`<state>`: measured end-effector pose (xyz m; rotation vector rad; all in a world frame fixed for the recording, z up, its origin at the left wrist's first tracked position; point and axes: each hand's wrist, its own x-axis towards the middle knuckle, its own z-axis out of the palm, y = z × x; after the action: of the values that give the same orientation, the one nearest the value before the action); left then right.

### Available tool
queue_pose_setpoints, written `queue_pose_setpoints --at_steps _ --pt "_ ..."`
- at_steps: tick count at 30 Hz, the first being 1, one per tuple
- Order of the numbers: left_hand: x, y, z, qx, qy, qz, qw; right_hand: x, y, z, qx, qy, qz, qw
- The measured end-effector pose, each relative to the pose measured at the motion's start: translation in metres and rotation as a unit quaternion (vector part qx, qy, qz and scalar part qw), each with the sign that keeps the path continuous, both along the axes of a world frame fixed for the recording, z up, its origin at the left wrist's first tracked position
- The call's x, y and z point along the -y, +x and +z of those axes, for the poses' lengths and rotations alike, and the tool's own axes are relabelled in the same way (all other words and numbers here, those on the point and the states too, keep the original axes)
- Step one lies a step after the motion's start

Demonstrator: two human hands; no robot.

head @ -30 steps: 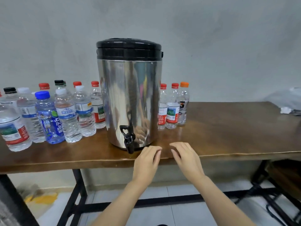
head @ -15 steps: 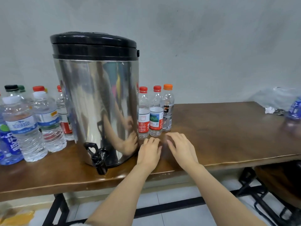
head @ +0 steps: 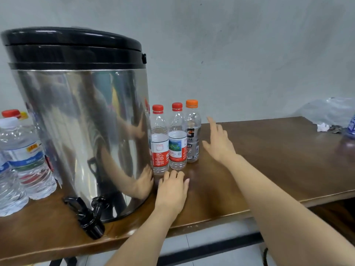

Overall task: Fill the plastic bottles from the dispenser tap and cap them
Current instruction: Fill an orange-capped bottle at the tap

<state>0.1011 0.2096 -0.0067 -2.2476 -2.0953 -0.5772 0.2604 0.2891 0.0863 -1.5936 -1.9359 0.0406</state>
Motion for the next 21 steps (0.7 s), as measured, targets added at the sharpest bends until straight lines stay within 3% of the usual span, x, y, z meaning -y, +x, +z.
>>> queue_pose_setpoints --at_steps 12,21 --pt "0.002 0.002 0.003 -0.009 -0.014 0.003 1.0 -0.039 -0.031 0.073 0.007 -0.048 0.066 0.997" --pt "0.003 0.002 0.004 -0.011 -0.019 0.008 1.0 -0.025 -0.03 0.061 -0.169 0.077 0.071 0.98"
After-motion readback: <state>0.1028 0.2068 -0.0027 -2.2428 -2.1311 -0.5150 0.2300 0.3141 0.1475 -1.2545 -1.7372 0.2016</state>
